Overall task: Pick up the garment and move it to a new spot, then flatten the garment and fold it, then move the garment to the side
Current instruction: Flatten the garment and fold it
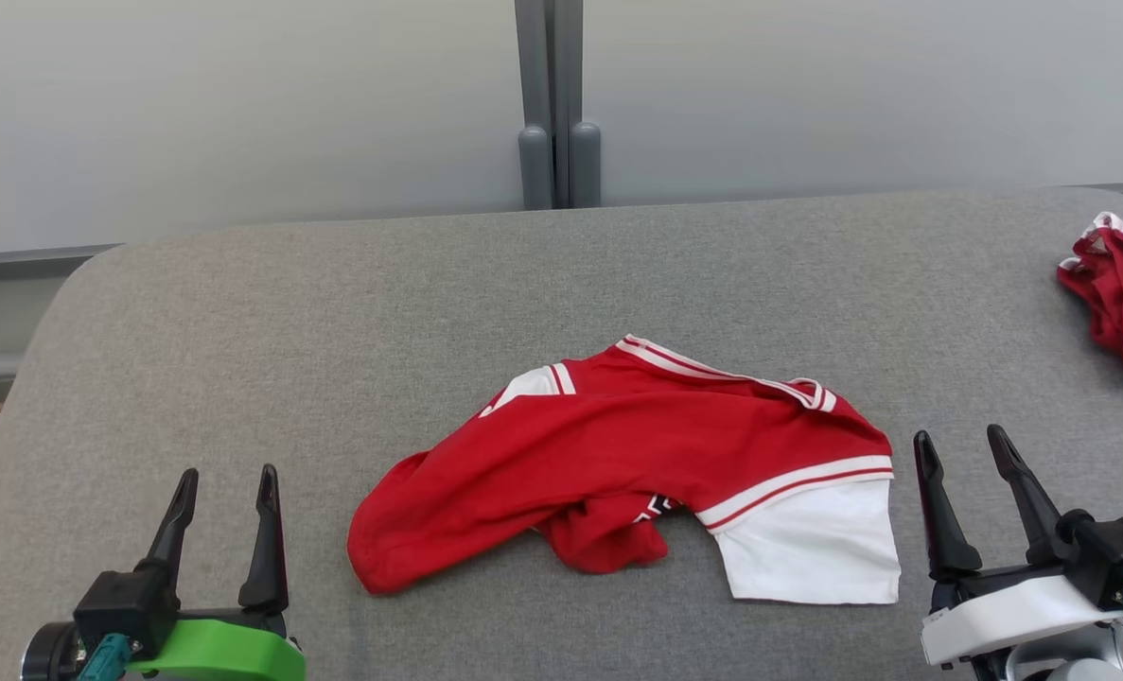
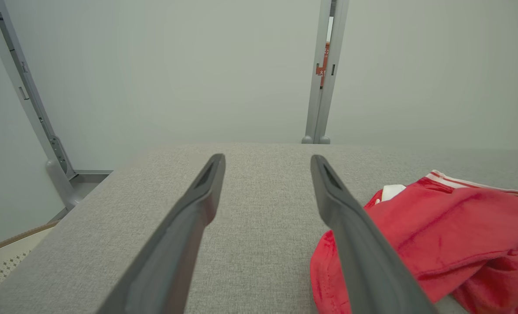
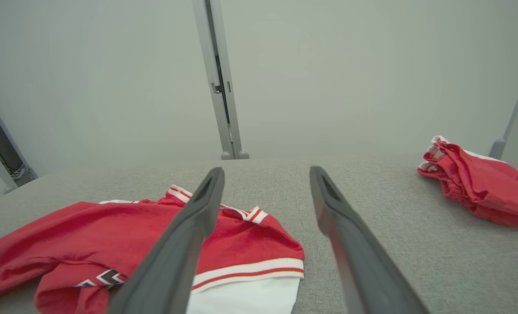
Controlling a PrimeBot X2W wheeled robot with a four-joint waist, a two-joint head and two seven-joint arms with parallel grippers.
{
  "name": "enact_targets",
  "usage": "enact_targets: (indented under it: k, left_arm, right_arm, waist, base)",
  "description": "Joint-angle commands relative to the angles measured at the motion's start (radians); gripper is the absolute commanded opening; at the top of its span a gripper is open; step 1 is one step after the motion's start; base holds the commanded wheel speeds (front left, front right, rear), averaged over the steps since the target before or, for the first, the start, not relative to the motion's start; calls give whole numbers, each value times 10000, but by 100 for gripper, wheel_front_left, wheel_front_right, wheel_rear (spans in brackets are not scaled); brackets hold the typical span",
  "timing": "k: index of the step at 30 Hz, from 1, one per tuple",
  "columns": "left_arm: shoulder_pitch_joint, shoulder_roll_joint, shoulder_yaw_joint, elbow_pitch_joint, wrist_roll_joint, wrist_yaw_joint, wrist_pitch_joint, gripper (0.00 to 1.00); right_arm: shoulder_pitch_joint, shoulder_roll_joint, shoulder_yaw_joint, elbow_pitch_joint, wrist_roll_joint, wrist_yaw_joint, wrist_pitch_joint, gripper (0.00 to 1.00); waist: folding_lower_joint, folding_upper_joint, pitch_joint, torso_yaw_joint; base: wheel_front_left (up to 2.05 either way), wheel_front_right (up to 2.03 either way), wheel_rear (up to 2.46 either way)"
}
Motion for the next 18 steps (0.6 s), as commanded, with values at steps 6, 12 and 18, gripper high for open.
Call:
enact_targets:
  k: [6,12,18]
  left_arm:
    - [-93,180,-155,245,-269,-47,0,100]
    - [-209,233,-132,403,-308,-49,0,100]
    - [-218,261,-145,443,-291,-50,0,100]
  right_arm:
    - [36,-25,120,90,9,1,-27,100]
    - [-17,-60,226,114,50,1,-27,100]
    - [-28,-61,347,57,85,1,-27,100]
  waist:
    - [0,-1,34,-7]
    - [0,-1,45,-36]
    - [0,-1,47,-68]
  base:
    - [0,0,0]
    - [0,0,0]
    - [0,0,0]
